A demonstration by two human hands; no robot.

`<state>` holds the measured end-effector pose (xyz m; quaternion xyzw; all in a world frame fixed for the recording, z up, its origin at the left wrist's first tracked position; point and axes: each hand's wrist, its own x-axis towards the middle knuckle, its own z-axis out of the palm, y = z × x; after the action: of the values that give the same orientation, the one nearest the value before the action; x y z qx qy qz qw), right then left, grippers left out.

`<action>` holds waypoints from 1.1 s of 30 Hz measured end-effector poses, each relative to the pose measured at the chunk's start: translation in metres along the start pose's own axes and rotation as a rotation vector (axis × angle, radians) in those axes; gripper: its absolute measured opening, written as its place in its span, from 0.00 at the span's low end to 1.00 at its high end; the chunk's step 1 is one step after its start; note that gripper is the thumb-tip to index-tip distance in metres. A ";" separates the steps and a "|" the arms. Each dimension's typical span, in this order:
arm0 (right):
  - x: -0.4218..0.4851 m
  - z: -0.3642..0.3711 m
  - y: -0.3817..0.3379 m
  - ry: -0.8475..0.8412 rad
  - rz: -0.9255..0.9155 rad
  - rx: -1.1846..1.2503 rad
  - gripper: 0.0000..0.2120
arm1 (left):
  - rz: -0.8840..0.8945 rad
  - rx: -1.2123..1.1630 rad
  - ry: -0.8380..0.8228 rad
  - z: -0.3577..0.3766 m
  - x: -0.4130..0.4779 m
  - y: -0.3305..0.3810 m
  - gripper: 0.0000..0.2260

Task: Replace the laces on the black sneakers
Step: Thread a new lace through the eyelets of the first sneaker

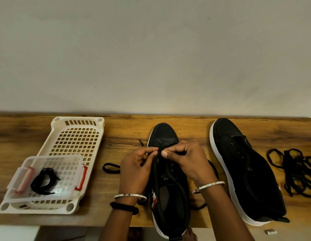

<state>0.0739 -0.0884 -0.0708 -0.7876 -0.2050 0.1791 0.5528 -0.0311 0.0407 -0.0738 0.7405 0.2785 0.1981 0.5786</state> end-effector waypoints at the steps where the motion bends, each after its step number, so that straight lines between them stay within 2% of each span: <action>1: 0.000 -0.001 0.000 0.000 0.005 0.004 0.06 | 0.042 0.039 -0.004 0.000 0.001 -0.001 0.06; 7: 0.002 0.000 0.002 -0.031 0.034 0.001 0.06 | 0.328 0.423 0.032 0.001 0.005 -0.007 0.03; 10: 0.003 -0.003 0.000 -0.070 0.055 -0.006 0.09 | 0.339 0.405 0.082 0.003 0.004 -0.006 0.05; 12: 0.002 -0.007 -0.001 -0.099 0.062 -0.001 0.11 | 0.214 0.212 0.179 0.000 0.005 -0.001 0.06; 14: 0.002 -0.008 0.000 -0.106 0.064 -0.004 0.12 | 0.002 -0.195 0.241 -0.005 0.009 0.006 0.10; 16: 0.001 -0.008 0.000 -0.103 0.057 -0.042 0.12 | -0.158 -0.695 0.194 -0.014 0.010 0.017 0.16; 17: 0.001 -0.007 0.000 -0.102 0.054 -0.065 0.12 | -0.201 -0.861 0.164 -0.018 0.010 0.021 0.19; 18: 0.000 -0.007 -0.001 -0.099 0.049 -0.085 0.12 | -0.224 -0.917 0.151 -0.023 0.010 0.022 0.19; 19: 0.000 -0.007 -0.001 -0.097 0.041 -0.099 0.12 | -0.217 -0.861 0.155 -0.028 0.011 0.020 0.16; 20: 0.000 -0.007 -0.001 -0.094 0.031 -0.119 0.12 | -0.159 -0.678 0.160 -0.032 0.012 0.016 0.13; 23: 0.000 -0.006 -0.002 -0.082 0.005 -0.199 0.12 | 0.242 0.141 0.060 -0.038 0.012 0.000 0.09; 25: 0.001 -0.005 -0.002 -0.077 -0.001 -0.239 0.12 | 0.408 0.543 -0.049 -0.037 0.011 -0.007 0.11; 26: 0.002 -0.004 -0.002 -0.075 -0.005 -0.252 0.13 | 0.432 0.638 -0.071 -0.035 0.011 -0.008 0.11; 27: 0.002 -0.004 -0.002 -0.072 -0.010 -0.259 0.13 | 0.425 0.628 -0.088 -0.033 0.011 -0.008 0.12; 28: 0.002 -0.003 -0.001 -0.069 -0.014 -0.261 0.13 | 0.395 0.509 -0.092 -0.033 0.011 -0.008 0.13; 33: 0.001 -0.005 -0.001 -0.073 -0.012 -0.248 0.11 | 0.016 -0.501 -0.116 -0.034 0.012 0.009 0.15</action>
<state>0.0770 -0.0912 -0.0688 -0.8416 -0.2503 0.1773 0.4445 -0.0415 0.0719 -0.0565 0.5864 0.1814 0.2226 0.7574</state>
